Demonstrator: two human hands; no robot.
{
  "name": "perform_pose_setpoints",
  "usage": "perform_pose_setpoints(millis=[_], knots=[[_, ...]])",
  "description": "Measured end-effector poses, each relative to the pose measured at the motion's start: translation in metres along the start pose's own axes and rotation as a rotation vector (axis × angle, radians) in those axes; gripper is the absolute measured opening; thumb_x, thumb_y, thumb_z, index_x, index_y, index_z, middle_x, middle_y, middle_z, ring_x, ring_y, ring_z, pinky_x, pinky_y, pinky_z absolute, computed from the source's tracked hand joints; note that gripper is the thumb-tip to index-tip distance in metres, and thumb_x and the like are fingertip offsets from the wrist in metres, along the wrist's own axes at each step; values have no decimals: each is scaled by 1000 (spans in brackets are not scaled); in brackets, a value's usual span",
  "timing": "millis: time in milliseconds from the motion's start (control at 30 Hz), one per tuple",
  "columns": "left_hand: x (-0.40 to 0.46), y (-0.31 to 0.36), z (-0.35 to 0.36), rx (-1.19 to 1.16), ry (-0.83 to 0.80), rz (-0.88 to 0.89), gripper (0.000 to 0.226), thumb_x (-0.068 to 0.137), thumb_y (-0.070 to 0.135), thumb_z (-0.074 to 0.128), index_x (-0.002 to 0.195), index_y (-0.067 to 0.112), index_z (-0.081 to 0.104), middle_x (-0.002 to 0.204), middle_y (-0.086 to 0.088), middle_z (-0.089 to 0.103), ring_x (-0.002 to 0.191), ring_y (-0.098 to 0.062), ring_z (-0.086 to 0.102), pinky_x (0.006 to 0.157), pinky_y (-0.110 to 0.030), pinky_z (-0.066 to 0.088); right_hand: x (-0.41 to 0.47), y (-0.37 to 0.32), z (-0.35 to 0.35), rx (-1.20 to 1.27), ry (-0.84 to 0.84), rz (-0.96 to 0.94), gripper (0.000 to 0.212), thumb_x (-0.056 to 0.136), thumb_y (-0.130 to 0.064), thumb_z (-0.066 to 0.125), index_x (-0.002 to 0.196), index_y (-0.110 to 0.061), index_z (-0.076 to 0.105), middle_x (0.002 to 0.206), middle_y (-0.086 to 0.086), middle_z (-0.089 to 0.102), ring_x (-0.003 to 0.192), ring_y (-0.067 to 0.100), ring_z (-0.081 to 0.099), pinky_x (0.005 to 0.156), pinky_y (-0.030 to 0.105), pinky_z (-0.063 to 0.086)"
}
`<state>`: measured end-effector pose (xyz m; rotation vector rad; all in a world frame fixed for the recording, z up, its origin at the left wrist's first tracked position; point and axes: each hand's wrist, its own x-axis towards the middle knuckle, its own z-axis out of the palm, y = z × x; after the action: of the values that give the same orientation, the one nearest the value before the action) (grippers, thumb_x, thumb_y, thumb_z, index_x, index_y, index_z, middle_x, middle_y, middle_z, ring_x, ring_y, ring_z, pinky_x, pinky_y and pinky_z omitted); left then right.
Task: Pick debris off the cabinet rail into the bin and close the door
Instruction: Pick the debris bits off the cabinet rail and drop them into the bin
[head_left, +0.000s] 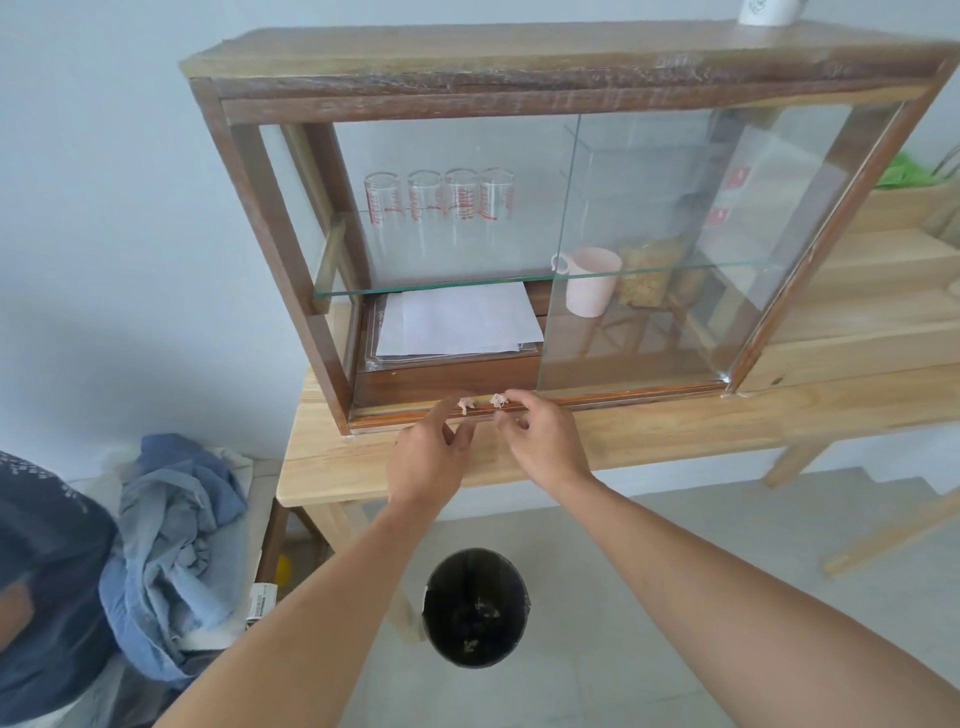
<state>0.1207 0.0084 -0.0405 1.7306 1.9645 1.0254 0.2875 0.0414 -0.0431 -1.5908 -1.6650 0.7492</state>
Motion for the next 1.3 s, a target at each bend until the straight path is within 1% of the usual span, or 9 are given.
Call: perform_pose_setpoints(millis=[67, 200, 300, 400, 667, 767, 900, 1000, 1300], knots=[[7, 3, 6, 9, -4, -28, 47, 102, 49, 57, 145, 33, 57, 61, 9, 58, 74, -25, 67, 61, -37, 50, 7, 1, 3, 3, -8, 6, 47, 103, -40, 67, 147, -22, 67, 103, 6, 82, 97, 24, 75, 88, 34, 59], [16, 9, 13, 28, 22, -111, 46, 102, 57, 50, 144, 38, 59, 80, 5, 71, 90, -27, 71, 67, -37, 54, 17, 1, 8, -23, 13, 15, 46, 105, -39, 66, 146, -21, 68, 113, 9, 81, 109, 27, 73, 95, 34, 57], [20, 9, 14, 29, 34, -124, 36, 103, 54, 52, 129, 39, 71, 95, -1, 78, 95, -29, 71, 69, -36, 51, 17, 3, 9, -24, 39, 5, 31, 105, -36, 68, 131, -24, 78, 80, -8, 73, 78, 10, 68, 77, 31, 55], [20, 10, 13, 19, 52, -124, 30, 102, 51, 57, 120, 35, 76, 92, 0, 78, 90, -28, 70, 67, -35, 52, 15, 5, 9, 7, 71, -7, 17, 104, -31, 70, 111, -25, 83, 55, -14, 57, 53, 2, 56, 56, 20, 39], [-7, 10, 7, -64, 66, -158, 29, 101, 46, 61, 115, 26, 78, 69, 8, 65, 69, -19, 65, 57, -32, 49, -10, 10, -4, 70, 56, 23, 14, 103, -35, 71, 105, -25, 81, 79, -6, 77, 64, 11, 66, 64, 30, 53], [-24, 12, 3, -96, 50, -156, 30, 102, 44, 62, 118, 25, 78, 71, 8, 67, 67, -15, 65, 58, -31, 52, -25, 12, -8, 70, 72, 14, 15, 103, -37, 71, 102, -25, 79, 73, -9, 74, 57, 6, 63, 58, 24, 48], [-60, 11, 6, -122, 30, -148, 28, 101, 42, 63, 117, 25, 78, 71, 13, 68, 63, -7, 64, 53, -23, 45, -60, 21, -10, 56, 38, 8, 18, 103, -42, 70, 104, -26, 77, 66, -4, 73, 55, 19, 67, 58, 37, 57], [-93, 2, 14, -89, -25, -125, 28, 101, 45, 61, 116, 27, 77, 68, 12, 68, 62, -5, 64, 52, -19, 42, -91, 38, -6, -21, 18, 12, 21, 103, -46, 68, 103, -28, 77, 60, -8, 66, 53, 12, 62, 58, 35, 54], [-122, -51, 45, 62, -192, -213, 25, 100, 43, 59, 116, 33, 76, 74, 14, 69, 69, -9, 64, 59, -26, 48, -135, 99, 14, -184, -174, 173, 18, 103, -41, 67, 104, -25, 76, 64, -10, 65, 58, 13, 61, 58, 29, 45]])
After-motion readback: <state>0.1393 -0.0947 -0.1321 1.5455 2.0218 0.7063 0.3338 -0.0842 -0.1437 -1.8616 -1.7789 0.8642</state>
